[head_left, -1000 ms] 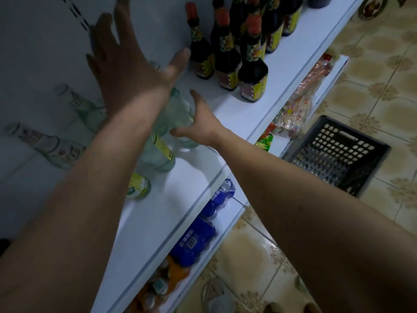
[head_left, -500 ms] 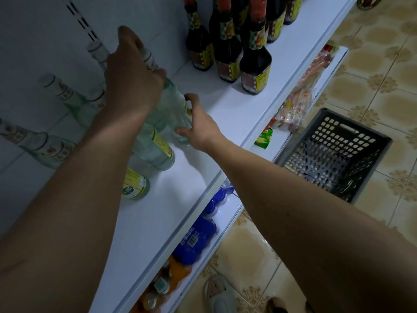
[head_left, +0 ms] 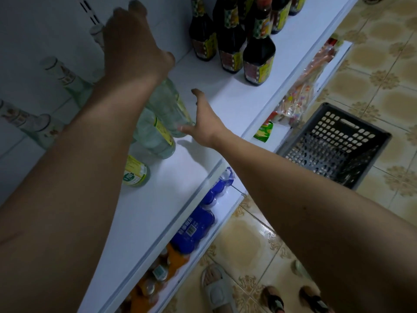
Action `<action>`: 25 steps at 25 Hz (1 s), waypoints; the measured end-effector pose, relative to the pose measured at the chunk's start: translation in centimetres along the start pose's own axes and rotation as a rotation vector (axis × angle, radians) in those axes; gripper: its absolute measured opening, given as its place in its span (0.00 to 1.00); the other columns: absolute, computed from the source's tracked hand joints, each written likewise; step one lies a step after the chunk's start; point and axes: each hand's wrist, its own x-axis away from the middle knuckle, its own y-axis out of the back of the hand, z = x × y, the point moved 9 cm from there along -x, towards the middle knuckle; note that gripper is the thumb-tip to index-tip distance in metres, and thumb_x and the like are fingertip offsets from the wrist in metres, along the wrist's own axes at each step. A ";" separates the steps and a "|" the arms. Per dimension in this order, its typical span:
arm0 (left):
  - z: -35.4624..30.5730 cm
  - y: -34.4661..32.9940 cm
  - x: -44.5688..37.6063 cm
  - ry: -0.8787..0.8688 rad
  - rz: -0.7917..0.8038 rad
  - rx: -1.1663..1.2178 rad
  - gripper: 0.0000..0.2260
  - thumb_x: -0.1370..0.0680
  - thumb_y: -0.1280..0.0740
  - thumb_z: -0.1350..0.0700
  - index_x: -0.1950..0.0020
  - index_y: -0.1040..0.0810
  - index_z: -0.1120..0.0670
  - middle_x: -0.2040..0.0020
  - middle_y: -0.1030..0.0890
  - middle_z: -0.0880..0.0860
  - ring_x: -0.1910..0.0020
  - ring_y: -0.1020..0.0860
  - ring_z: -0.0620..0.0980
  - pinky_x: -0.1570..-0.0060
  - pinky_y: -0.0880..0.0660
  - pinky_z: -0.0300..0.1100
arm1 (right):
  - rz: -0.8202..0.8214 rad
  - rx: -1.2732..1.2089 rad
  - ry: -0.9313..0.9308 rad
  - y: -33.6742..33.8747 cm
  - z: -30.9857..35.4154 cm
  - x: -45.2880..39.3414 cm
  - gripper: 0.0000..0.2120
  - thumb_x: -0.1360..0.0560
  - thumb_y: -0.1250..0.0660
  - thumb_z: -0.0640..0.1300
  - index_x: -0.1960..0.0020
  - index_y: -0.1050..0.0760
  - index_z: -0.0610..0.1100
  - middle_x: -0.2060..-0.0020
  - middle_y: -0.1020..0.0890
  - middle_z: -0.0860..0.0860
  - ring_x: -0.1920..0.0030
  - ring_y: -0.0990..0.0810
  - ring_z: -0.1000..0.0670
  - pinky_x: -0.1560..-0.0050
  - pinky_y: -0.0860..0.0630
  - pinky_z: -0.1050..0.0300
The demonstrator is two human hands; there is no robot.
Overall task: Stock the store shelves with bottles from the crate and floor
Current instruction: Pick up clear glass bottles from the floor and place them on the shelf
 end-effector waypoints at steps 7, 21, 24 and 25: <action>-12.0 -5.2 14.7 -0.467 -0.257 0.359 0.12 0.23 0.39 0.56 0.48 0.20 0.62 0.50 0.18 0.63 0.49 0.20 0.58 0.47 0.26 0.47 | -0.539 -0.007 -0.033 12.5 -9.1 13.0 0.08 0.22 0.41 0.43 0.46 0.27 0.43 0.63 0.21 0.50 0.61 0.21 0.45 0.56 0.24 0.43; -11.1 -48.2 52.7 -0.371 1.321 0.064 0.25 0.24 0.33 0.54 0.28 0.35 0.49 0.35 0.25 0.55 0.41 0.24 0.55 0.45 0.25 0.48 | -0.166 0.166 -1.062 5.1 -52.8 41.4 0.26 0.23 0.35 0.53 0.30 0.35 0.43 0.40 0.22 0.39 0.41 0.23 0.37 0.46 0.27 0.51; -11.6 -52.2 55.4 -0.340 1.292 0.138 0.25 0.24 0.33 0.54 0.28 0.35 0.50 0.33 0.26 0.54 0.39 0.25 0.55 0.49 0.30 0.42 | -0.103 0.216 -0.983 1.8 -57.1 40.8 0.26 0.24 0.33 0.54 0.30 0.37 0.48 0.43 0.21 0.39 0.44 0.21 0.36 0.51 0.29 0.50; -11.7 -53.1 56.1 -0.340 1.283 0.156 0.26 0.24 0.33 0.54 0.27 0.35 0.50 0.32 0.26 0.54 0.37 0.25 0.55 0.50 0.32 0.41 | -0.089 0.233 -0.955 1.0 -57.9 40.6 0.25 0.24 0.32 0.52 0.31 0.36 0.48 0.43 0.21 0.39 0.44 0.21 0.36 0.52 0.30 0.51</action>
